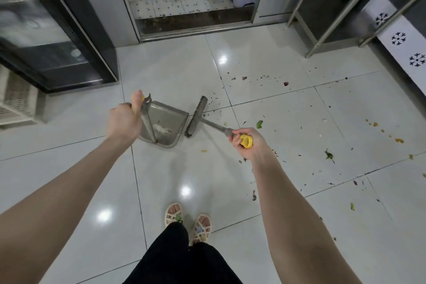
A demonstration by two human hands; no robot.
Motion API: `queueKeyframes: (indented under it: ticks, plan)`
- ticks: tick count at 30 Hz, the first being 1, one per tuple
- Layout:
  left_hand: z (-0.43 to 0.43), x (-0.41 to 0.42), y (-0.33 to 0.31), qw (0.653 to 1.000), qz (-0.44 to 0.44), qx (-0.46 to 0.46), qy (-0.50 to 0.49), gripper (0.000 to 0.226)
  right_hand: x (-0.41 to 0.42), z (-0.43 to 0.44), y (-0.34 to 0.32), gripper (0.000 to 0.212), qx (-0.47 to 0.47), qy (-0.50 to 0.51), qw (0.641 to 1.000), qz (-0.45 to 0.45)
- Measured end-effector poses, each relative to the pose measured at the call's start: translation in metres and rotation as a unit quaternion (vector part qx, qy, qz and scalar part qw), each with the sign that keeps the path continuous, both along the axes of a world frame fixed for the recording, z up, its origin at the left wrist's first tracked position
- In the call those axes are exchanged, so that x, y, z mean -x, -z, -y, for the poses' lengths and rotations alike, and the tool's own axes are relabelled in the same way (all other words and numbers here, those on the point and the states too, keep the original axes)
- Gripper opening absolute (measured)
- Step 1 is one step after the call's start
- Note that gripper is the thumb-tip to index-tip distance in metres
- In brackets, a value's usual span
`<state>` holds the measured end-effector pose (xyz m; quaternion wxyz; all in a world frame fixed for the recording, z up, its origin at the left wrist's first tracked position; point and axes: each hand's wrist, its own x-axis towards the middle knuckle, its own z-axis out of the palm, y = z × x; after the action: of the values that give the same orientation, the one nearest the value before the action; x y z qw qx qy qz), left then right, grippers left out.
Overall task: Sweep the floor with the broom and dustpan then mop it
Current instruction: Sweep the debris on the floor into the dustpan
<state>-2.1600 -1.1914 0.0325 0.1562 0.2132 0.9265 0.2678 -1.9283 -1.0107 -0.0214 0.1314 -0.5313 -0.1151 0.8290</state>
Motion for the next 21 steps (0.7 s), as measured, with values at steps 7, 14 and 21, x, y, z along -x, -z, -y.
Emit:
queueKeyframes:
  ticks: [7,14,21]
  plan:
    - [-0.028,0.046,0.010,1.000,-0.017,0.007,0.010,0.071,0.058,-0.030,0.008,0.017,0.014,-0.016,1.000,-0.011]
    - [-0.087,0.116,0.025,0.999,0.036,0.007,-0.008,0.080,0.132,-0.079,0.025,0.015,0.023,0.004,1.000,0.013]
    - [-0.147,0.159,0.035,0.997,0.050,0.034,0.046,0.077,0.171,-0.131,0.038,0.016,0.022,-0.001,0.996,0.084]
